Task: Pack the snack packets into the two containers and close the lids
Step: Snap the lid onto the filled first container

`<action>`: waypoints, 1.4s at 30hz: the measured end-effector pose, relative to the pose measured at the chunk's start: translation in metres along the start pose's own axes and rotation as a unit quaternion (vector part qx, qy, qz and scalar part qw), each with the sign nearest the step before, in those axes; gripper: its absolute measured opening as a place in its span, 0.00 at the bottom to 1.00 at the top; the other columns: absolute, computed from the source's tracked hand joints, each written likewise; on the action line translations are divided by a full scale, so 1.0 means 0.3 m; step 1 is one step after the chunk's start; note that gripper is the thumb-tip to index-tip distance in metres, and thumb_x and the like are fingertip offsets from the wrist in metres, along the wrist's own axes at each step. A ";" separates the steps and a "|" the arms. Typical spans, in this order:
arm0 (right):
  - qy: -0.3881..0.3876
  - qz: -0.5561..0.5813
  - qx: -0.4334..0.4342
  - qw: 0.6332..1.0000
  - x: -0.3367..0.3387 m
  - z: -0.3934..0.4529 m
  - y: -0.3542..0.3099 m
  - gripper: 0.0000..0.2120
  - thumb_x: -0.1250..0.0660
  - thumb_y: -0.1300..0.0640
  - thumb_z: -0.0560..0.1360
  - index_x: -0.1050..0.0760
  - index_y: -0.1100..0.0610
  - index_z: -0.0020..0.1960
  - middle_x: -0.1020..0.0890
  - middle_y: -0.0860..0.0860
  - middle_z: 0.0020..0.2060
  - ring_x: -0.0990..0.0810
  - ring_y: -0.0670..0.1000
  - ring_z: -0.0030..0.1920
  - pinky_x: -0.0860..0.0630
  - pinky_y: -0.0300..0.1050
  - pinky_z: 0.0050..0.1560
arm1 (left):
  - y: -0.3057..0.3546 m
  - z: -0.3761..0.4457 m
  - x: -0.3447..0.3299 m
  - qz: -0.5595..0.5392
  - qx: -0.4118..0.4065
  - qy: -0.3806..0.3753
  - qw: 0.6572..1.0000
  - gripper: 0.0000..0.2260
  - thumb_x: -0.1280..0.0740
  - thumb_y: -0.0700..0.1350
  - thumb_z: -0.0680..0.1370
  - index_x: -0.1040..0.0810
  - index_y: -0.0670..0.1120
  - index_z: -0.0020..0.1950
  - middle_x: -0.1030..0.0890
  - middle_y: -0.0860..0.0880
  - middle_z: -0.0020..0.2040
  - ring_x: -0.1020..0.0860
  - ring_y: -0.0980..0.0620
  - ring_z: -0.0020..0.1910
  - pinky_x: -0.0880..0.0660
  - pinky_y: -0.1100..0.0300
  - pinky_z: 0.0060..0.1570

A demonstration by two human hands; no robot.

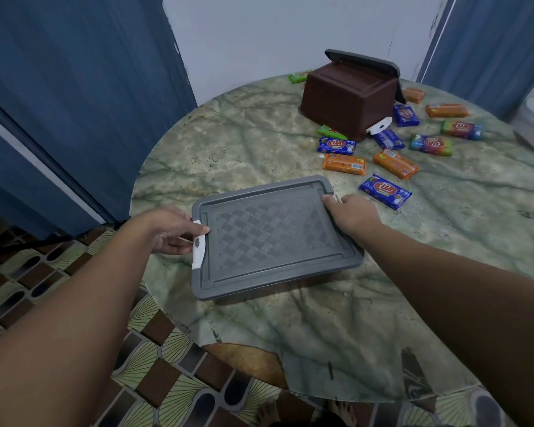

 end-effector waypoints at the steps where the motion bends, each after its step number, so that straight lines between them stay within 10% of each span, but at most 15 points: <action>1: 0.016 -0.017 0.013 1.000 0.001 -0.008 -0.002 0.26 0.43 0.37 0.81 0.24 0.57 0.39 0.21 0.53 0.36 0.22 0.54 0.40 0.35 0.45 0.33 | 0.002 0.000 0.003 -0.002 0.005 -0.005 1.000 0.14 0.23 0.41 0.75 0.22 0.40 0.57 0.15 0.43 0.44 0.17 0.47 0.42 0.18 0.56 0.43; 8: 0.037 -0.016 0.027 0.999 -0.011 -0.040 -0.008 0.25 0.44 0.38 0.82 0.27 0.54 0.36 0.21 0.53 0.35 0.20 0.56 0.40 0.35 0.45 0.33 | 0.011 0.006 0.003 0.005 0.007 -0.019 1.000 0.18 0.24 0.40 0.75 0.25 0.42 0.62 0.16 0.42 0.45 0.18 0.46 0.42 0.19 0.56 0.40; 14: -0.025 0.161 -0.041 0.986 0.020 -0.060 -0.015 0.24 0.51 0.47 0.84 0.22 0.63 0.59 0.20 0.58 0.54 0.22 0.59 0.54 0.29 0.51 0.53 | 0.001 0.012 0.011 0.003 0.008 -0.019 1.000 0.17 0.23 0.41 0.75 0.26 0.44 0.59 0.16 0.42 0.47 0.17 0.46 0.42 0.19 0.57 0.35; 19: -0.069 0.276 -0.047 0.957 0.020 -0.062 0.004 0.15 0.40 0.49 0.84 0.19 0.58 0.52 0.16 0.54 0.47 0.17 0.53 0.45 0.22 0.44 0.37 | -0.005 0.013 0.007 -0.006 0.005 -0.018 1.000 0.16 0.24 0.40 0.75 0.28 0.45 0.57 0.16 0.42 0.46 0.17 0.46 0.43 0.19 0.57 0.35; 35: -0.126 0.310 -0.080 0.939 0.012 -0.064 -0.025 0.19 0.40 0.48 0.84 0.24 0.63 0.62 0.16 0.62 0.53 0.15 0.63 0.49 0.16 0.57 0.38 | -0.021 0.018 0.010 -0.018 0.002 -0.011 1.000 0.13 0.24 0.41 0.76 0.28 0.46 0.51 0.16 0.44 0.45 0.18 0.47 0.45 0.22 0.56 0.39; 42: -0.130 0.301 -0.057 0.943 -0.060 -0.101 -0.023 0.14 0.43 0.47 0.82 0.30 0.57 0.56 0.28 0.53 0.44 0.28 0.52 0.40 0.22 0.51 0.43 | -0.027 0.015 0.069 0.016 0.006 -0.009 1.000 0.11 0.26 0.41 0.78 0.28 0.45 0.53 0.18 0.43 0.49 0.20 0.47 0.44 0.23 0.56 0.39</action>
Point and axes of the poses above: each hand's wrist, its own z-axis towards the middle knuckle, its own x-axis out of the back of the hand, y = z × x, the point moved 1 cm from there along z, towards the middle knuckle
